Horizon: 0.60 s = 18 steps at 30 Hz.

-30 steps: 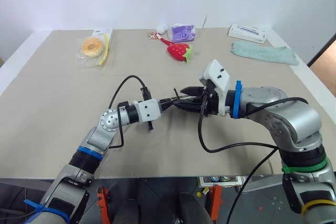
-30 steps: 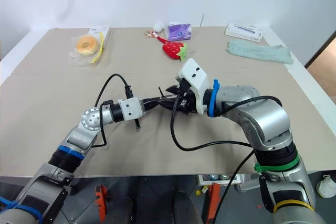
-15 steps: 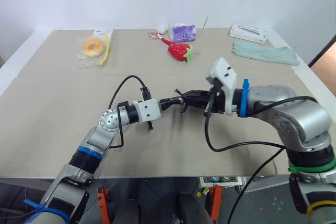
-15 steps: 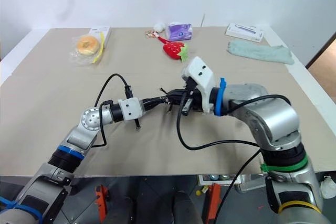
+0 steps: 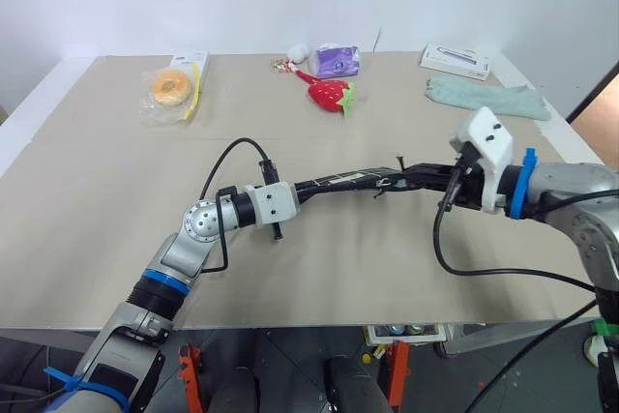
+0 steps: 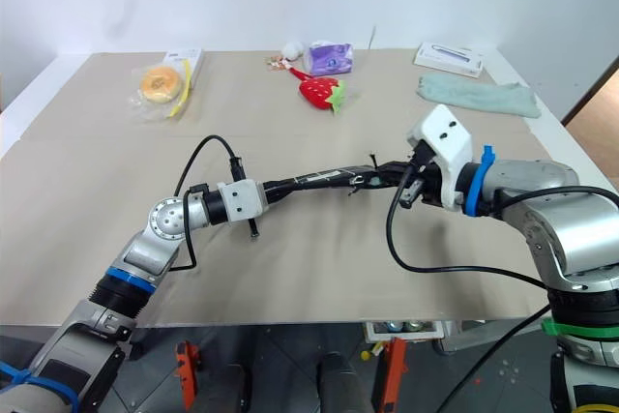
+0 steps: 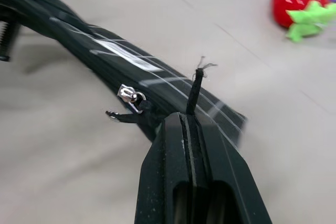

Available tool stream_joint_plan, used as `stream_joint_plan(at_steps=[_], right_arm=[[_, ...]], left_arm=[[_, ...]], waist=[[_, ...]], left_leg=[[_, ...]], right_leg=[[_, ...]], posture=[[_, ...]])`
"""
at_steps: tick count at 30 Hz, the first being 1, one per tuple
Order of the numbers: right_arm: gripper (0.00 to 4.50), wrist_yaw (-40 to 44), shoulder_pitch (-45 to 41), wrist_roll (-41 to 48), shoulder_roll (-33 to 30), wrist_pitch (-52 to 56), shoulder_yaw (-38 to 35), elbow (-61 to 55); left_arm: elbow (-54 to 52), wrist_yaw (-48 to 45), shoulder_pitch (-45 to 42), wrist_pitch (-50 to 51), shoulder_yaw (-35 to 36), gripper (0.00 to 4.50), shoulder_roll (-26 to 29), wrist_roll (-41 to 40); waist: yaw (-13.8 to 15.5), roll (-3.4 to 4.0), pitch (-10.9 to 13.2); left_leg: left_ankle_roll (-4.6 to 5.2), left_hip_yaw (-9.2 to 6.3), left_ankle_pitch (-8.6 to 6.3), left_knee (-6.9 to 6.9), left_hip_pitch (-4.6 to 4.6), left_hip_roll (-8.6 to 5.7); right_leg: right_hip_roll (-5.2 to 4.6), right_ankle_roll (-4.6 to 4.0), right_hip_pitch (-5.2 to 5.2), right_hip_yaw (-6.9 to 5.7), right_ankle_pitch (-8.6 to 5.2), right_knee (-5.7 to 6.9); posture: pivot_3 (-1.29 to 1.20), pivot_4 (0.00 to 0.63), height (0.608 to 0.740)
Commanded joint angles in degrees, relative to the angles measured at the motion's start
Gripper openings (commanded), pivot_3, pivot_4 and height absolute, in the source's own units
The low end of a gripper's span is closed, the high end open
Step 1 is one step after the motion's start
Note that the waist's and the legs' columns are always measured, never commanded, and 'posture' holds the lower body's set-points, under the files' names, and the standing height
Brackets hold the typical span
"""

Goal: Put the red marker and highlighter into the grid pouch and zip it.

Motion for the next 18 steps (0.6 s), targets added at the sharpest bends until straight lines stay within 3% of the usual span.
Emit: stream_joint_plan(at_steps=[1, 10, 17, 18], right_arm=[[0.03, -0.66, 0.72, -2.04, -2.56, -1.91, -4.51, 1.84], [0.03, -0.36, 4.22, -4.25, -4.93, -3.85, -8.38, 5.18], [0.03, -0.93, 3.29, 1.81, 0.00, -0.62, -8.53, -2.10], [0.32, -0.77, 3.77, 2.56, 0.37, 0.02, -8.54, -3.18]], left_arm=[[-0.71, -0.05, -1.16, -1.25, 1.21, 0.00, 0.49, -0.74], [-0.41, -0.16, -1.45, -1.39, 1.30, 0.00, 0.73, -0.78], [-0.32, -0.23, -1.73, -1.30, 1.33, 0.00, 0.68, -0.83], [-0.31, -0.23, -1.76, -1.28, 1.32, 0.00, 0.66, -0.82]], waist=[[-0.02, 0.00, 0.00], [-0.04, 0.01, 0.00], [-0.10, 0.00, 0.00], [-0.04, 0.00, 0.00]], left_leg=[[0.00, 0.00, 0.00, 0.00, 0.00, 0.00], [0.01, 0.00, -0.01, -0.01, 0.01, -0.02], [0.01, 0.00, -0.01, 0.00, 0.02, -0.01], [0.01, 0.00, -0.01, 0.00, 0.02, -0.01]], right_leg=[[0.00, 0.00, 0.00, 0.00, 0.00, 0.00], [-0.02, 0.02, 0.01, 0.01, 0.01, 0.00], [0.00, 0.03, 0.01, 0.02, 0.02, 0.00], [0.00, 0.03, 0.01, 0.02, 0.02, 0.00]], posture=[[0.00, 0.150, 0.740], [0.00, 0.150, 0.740], [0.00, 0.150, 0.740], [0.00, 0.150, 0.740]])
